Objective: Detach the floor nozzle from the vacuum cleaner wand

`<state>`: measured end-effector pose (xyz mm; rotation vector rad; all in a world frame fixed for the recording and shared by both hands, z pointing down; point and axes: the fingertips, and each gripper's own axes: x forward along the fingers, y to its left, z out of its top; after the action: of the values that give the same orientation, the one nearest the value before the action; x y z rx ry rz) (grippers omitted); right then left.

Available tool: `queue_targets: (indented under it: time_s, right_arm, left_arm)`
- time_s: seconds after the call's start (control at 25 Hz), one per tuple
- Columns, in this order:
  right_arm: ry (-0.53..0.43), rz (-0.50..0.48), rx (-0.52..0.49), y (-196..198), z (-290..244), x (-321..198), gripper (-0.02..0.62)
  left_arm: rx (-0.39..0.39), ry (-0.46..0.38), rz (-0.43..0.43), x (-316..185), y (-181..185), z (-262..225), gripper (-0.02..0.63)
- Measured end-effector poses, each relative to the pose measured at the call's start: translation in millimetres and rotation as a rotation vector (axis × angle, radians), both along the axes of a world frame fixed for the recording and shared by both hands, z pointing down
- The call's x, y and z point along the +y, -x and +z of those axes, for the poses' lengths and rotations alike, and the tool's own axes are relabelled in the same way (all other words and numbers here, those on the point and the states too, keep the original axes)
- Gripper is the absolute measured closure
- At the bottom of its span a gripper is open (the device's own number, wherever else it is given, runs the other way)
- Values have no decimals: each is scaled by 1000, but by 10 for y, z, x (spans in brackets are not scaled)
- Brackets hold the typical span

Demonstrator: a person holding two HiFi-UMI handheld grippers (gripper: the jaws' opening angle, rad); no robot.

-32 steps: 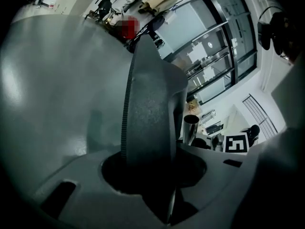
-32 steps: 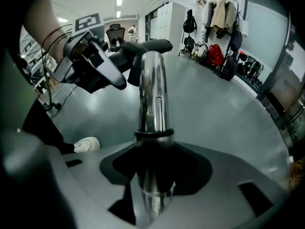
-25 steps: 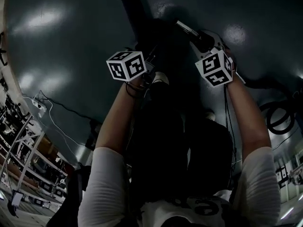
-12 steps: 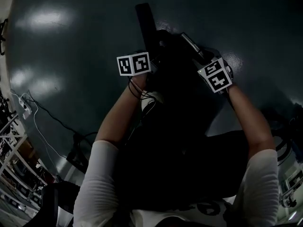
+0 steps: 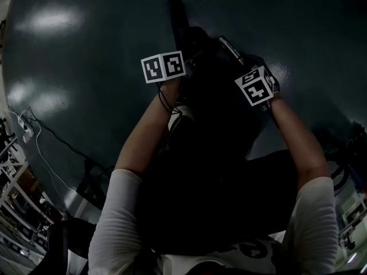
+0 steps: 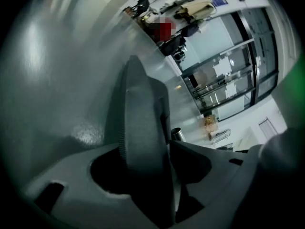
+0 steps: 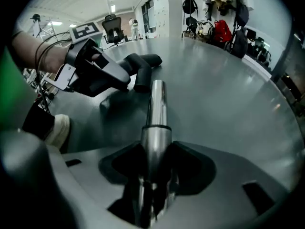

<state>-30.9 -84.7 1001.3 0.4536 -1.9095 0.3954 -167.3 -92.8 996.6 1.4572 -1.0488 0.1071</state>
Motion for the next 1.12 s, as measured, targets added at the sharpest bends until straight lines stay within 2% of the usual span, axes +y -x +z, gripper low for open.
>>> queue_targets:
  time_s: [0.08, 0.2, 0.24, 0.36, 0.44, 0.48, 0.52, 0.56, 0.64, 0.76, 0.92, 1.0, 1.12]
  right_arm:
    - [-7, 34, -25, 40, -103, -16, 408]
    - [-35, 138, -139, 52, -409, -164, 410]
    - [-41, 175, -189, 42, -535, -249, 410]
    - [-21, 280, -338, -5, -903, -414, 411]
    - [-56, 331, -403, -35, -1136, -503, 431]
    - [-97, 355, -436, -42, -1280, -554, 544]
    - [-141, 373, -475, -37, -1448, -596, 594]
    - [-180, 383, -516, -23, -1637, -623, 594]
    - [-256, 384, -576, -14, -2043, -623, 594]
    - [-348, 405, -608, -70, -2610, -592, 594]
    - [-383, 413, -588, -209, -3278, -489, 594]
    - [-374, 431, -588, -285, -3712, -407, 594]
    - [-354, 472, -626, -416, -4615, -282, 594]
  left_arm:
    - [-109, -25, 56, 3, 43, -33, 309]
    - [-239, -78, 125, 0, 93, -139, 148]
    - [-282, -127, 128, -44, 138, -213, 127]
    - [-411, -326, 106, -166, 307, -554, 127]
    - [-487, -413, 149, -184, 371, -791, 129]
    - [-525, -443, 182, -190, 388, -915, 137]
    - [-565, -475, 200, -203, 409, -1063, 169]
    - [-607, -509, 195, -225, 437, -1241, 295]
    - [-673, -579, 147, -256, 462, -1648, 599]
    - [-684, -630, 159, -293, 346, -2171, 604]
    - [-651, -601, 203, -285, 176, -2762, 603]
    - [-642, -596, 186, -237, 148, -3251, 603]
    - [-628, -618, 173, -141, 32, -4232, 603]
